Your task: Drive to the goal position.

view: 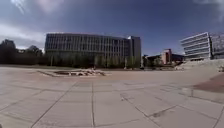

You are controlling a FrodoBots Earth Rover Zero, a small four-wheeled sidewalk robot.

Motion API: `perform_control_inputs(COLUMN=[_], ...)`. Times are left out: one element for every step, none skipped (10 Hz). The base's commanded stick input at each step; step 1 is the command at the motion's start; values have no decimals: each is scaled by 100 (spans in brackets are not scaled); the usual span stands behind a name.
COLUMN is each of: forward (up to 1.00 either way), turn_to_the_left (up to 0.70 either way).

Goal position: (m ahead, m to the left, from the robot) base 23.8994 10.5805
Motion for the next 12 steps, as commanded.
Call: perform_control_inputs(forward=[50,50,50,50,50,50,50,50,50,50,50,50], turn_to_the_left=[0,0,0,0,0,0,0,0,0,0,0,0])
